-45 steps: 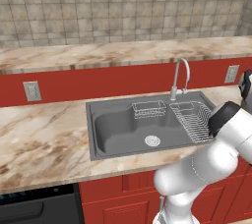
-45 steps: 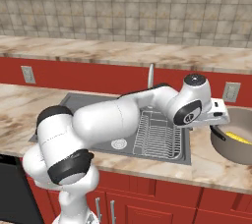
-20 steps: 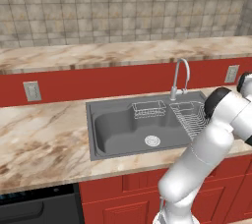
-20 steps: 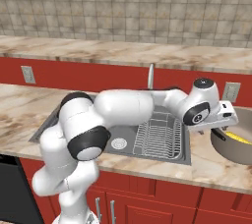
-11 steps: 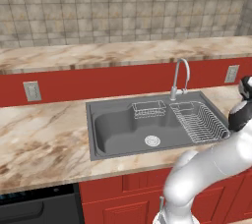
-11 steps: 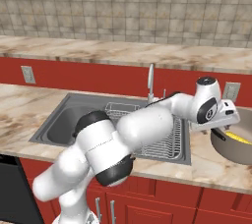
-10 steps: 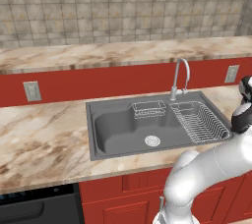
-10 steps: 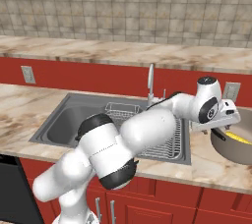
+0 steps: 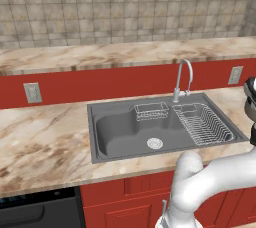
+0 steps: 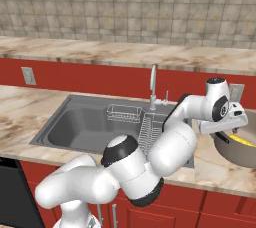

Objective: Dump the corn from the pot into the sink. Then turn on the water and wash the corn. Then turn off the water and put the corn back in the pot.

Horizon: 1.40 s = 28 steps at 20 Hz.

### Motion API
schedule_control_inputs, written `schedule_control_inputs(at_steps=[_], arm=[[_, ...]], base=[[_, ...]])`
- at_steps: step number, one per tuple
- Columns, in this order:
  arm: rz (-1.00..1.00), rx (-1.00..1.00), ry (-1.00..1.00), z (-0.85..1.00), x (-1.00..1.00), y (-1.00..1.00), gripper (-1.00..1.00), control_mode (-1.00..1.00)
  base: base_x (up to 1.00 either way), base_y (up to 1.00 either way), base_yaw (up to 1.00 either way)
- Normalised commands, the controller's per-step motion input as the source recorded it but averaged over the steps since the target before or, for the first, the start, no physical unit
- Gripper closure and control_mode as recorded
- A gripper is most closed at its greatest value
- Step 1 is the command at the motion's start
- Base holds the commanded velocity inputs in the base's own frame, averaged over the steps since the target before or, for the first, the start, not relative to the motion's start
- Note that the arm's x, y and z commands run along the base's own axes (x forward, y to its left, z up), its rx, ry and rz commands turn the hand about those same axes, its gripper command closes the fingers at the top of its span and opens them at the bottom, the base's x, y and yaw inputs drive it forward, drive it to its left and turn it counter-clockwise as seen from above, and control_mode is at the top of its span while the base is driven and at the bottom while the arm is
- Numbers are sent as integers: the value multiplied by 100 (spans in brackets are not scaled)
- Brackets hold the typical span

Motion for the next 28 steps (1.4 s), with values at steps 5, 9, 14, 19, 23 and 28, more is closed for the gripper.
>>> schedule_control_inputs(at_steps=[5, 9, 14, 19, 23, 28], arm=[[3, 0, 9, -25, 7, -26, -100, -100], [3, 2, 6, -28, 1, -26, -100, -100], [0, 3, 11, -38, -11, -1, 100, -100], [0, 2, 0, -25, -48, 0, 100, -100], [0, -1, -13, -9, -62, 1, 100, -100], [1, -8, -44, 9, -56, 13, 100, -100]], base=[[0, 0, 0], [0, 0, 0], [0, 0, 0], [0, 0, 0], [0, 0, 0], [0, 0, 0]])
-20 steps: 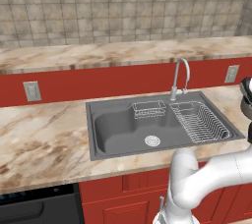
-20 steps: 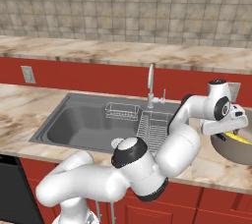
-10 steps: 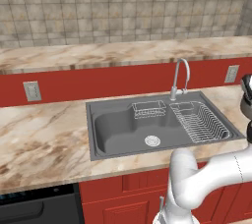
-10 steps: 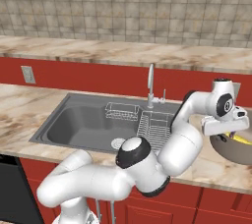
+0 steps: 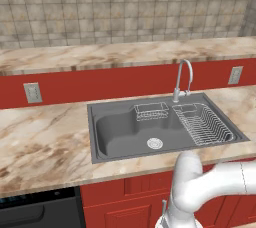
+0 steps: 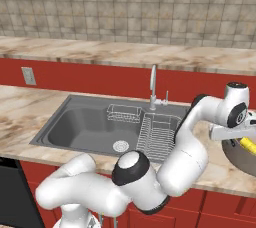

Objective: Dump the corn from the pot into the sink. Then turn on the water and wash the corn. Then turn off the water and put the corn back in the pot.

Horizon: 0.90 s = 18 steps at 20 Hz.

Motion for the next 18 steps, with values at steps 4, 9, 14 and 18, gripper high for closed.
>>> schedule_control_inputs(at_steps=[4, 9, 14, 18], arm=[[5, -15, -50, 29, -38, 46, 100, -100], [13, -27, -43, 6, -3, 97, 100, -100], [27, -31, -23, 0, -4, 87, 100, -100], [33, -38, -8, 19, -19, 54, 100, -100]], base=[[0, 0, 0], [0, 0, 0], [0, 0, 0], [0, 0, 0]])
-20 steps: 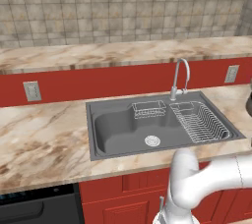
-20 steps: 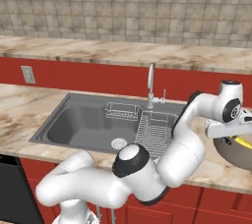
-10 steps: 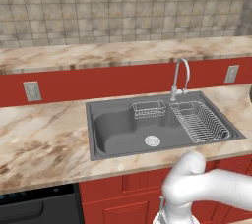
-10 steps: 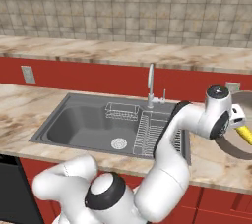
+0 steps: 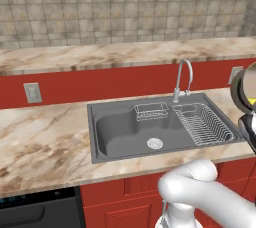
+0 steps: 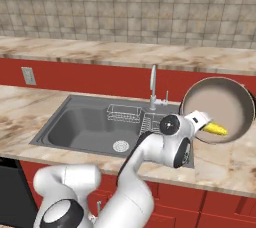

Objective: Dump the corn from the pot into the sink. Then turn on the water and wash the corn. Then turn off the water and put the corn back in the pot.

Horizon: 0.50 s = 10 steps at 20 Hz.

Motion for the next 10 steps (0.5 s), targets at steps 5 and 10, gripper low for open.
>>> schedule_control_inputs(at_steps=[5, 10], arm=[[31, -35, -1, 50, -21, 37, 100, -100], [34, -25, 9, 75, -22, 42, 100, -100]], base=[[0, 0, 0], [0, 0, 0]])
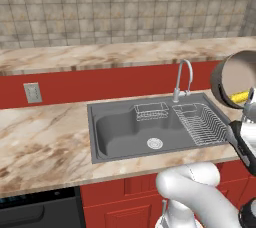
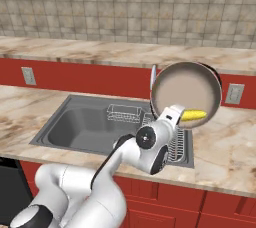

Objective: Dump the corn from the pot into the sink. Then turn on the water and wash the corn. Then turn off the water and put the corn back in the pot.

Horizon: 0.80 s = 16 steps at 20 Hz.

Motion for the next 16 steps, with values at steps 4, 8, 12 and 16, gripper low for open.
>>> schedule_control_inputs(at_steps=[4, 8, 12, 16], arm=[[36, -17, 24, 81, -25, 43, 100, -100], [38, -7, 29, 76, -25, 20, 100, -100], [39, 2, 11, 59, -38, 0, 100, -100], [34, 1, 20, 56, -24, 22, 100, -100]], base=[[0, 0, 0], [0, 0, 0], [0, 0, 0], [0, 0, 0]])
